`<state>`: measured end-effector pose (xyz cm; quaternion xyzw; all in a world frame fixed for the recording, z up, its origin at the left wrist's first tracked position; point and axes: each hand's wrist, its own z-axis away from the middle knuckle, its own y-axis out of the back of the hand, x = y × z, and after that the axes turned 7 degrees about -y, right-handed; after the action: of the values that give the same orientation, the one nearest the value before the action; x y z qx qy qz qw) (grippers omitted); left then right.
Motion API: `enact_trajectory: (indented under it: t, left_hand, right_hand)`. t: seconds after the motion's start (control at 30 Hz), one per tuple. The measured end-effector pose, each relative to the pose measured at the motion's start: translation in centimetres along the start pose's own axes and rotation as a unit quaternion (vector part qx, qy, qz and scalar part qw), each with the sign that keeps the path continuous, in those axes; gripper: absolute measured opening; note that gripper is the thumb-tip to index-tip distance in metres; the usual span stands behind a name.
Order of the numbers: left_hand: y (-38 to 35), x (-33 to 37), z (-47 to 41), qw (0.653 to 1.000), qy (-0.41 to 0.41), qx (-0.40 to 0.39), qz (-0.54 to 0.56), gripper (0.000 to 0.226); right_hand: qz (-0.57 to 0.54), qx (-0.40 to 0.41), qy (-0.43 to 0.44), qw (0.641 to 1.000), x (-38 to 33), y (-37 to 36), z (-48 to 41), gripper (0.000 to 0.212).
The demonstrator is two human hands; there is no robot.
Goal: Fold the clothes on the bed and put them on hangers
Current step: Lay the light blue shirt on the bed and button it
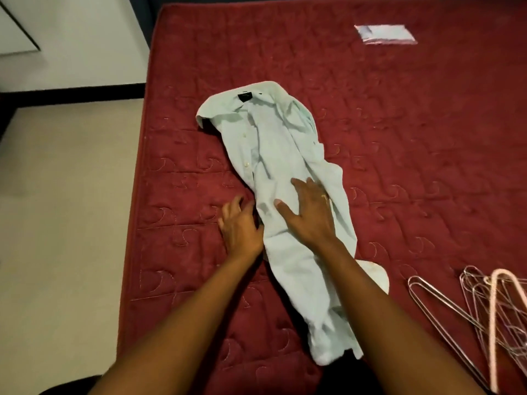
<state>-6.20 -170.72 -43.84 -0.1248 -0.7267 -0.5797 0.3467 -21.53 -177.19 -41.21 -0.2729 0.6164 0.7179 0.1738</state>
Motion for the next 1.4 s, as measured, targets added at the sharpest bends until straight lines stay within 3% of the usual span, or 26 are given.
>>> enact_trajectory:
  t: [0.07,0.13,0.2,0.27,0.3,0.33,0.4,0.47,0.53,0.57,0.6,0.67,0.73,0.77,0.8,0.87,0.9,0.97,1.03,1.1,1.17,1.27,1.37,1.4]
  left_hand:
    - [-0.9,1.4,-0.1,0.999,0.009,-0.002,0.032,0.029]
    - [-0.9,2.9,-0.2,0.987,0.047,-0.024,0.149,0.041]
    - [0.3,4.5,0.5,0.95,0.118,-0.049,0.284,0.068]
    - [1.8,5.5,1.4,0.88,0.185,-0.085,0.429,0.069]
    - [2.6,5.5,1.7,0.842,0.201,-0.111,0.489,0.065]
    - [3.8,5.7,2.4,0.812,0.207,-0.135,0.528,0.064]
    - [6.7,6.5,3.9,0.788,0.199,-0.169,0.558,0.066]
    - [10.3,7.3,4.7,0.827,0.186,-0.17,0.502,0.054]
    - [14.5,7.1,5.0,0.913,0.179,-0.14,0.338,0.045]
    - [16.5,6.6,5.1,0.95,0.173,-0.118,0.231,0.052]
    - [18.1,6.0,5.4,0.975,0.162,-0.097,0.115,0.065]
    - [19.4,6.0,7.1,0.981,0.107,-0.077,-0.142,0.085]
    - [18.2,6.2,8.9,0.968,0.067,-0.092,-0.226,0.081]
    - [17.6,6.2,9.8,0.976,0.054,-0.121,-0.17,0.071]
    - [16.9,6.2,10.6,0.987,0.054,-0.147,-0.045,0.054]
    - [16.3,5.1,12.3,0.945,0.114,-0.203,0.228,0.027]
    - [16.0,3.9,13.1,0.92,0.138,-0.209,0.3,0.024]
    - [15.3,1.5,14.3,0.926,0.167,-0.156,0.301,0.021]
    - [14.2,-0.3,15.0,0.962,0.178,-0.078,0.192,0.021]
    - [13.5,-0.8,15.8,0.975,0.177,-0.087,0.104,0.044]
    - [12.7,-0.1,16.5,0.974,0.164,-0.112,0.112,0.053]
    - [11.9,0.5,16.2,0.946,0.19,-0.139,0.225,0.035]
    - [14.1,0.6,14.6,0.921,0.224,-0.022,0.32,0.008]
    - [15.0,0.4,13.9,0.919,0.23,0.01,0.32,0.014]
  right_hand:
    - [0.029,0.118,0.005,0.993,0.3,0.6,1.4,0.08]
    - [0.03,0.199,-0.072,0.977,0.3,1.5,3.3,0.087]
    - [-0.027,0.156,-0.213,0.964,0.3,2.4,5.4,0.117]
    - [-0.092,0.085,-0.264,0.956,-0.3,4.0,7.3,0.129]
    - [-0.16,0.049,-0.261,0.951,-0.6,4.9,7.6,0.116]
    - [-0.253,0.002,-0.254,0.933,-1.1,6.1,8.2,0.082]
    - [-0.363,-0.078,-0.233,0.899,-1.9,8.4,9.5,0.039]
    - [-0.367,-0.075,-0.205,0.904,-2.2,10.1,10.5,0.022]
    - [-0.32,-0.007,-0.197,0.927,-2.6,11.7,11.3,0.013]
    - [-0.262,0.041,-0.204,0.942,-2.5,12.1,11.5,0.008]
    - [-0.169,0.087,-0.211,0.959,-2.5,12.4,12.0,0.016]
    - [0.048,0.136,-0.194,0.97,-2.8,12.0,12.8,0.039]
    - [0.142,0.128,-0.146,0.971,-3.5,10.1,13.8,0.047]
    - [0.13,0.122,-0.115,0.977,-4.0,9.0,14.4,0.048]
    - [0.103,0.121,-0.074,0.984,-4.5,8.0,15.1,0.046]
    - [0.025,0.118,0.034,0.992,-5.3,6.2,16.5,0.035]
    - [-0.004,0.089,0.076,0.993,-5.6,5.6,17.4,0.027]
    - [-0.003,-0.015,0.108,0.994,-6.0,4.4,19.1,0.019]
    - [0.059,-0.115,0.111,0.985,-6.0,2.9,20.2,0.056]
    - [0.14,-0.173,0.091,0.971,-5.1,1.2,20.5,0.092]
    - [0.177,-0.173,0.09,0.965,-3.8,-0.1,20.3,0.075]
    - [0.063,-0.108,0.099,0.987,-2.6,0.1,19.2,0.039]
    - [-0.111,-0.061,0.059,0.99,-2.9,2.2,18.9,0.032]
    - [-0.174,-0.048,0.039,0.983,-3.4,2.9,19.0,0.03]
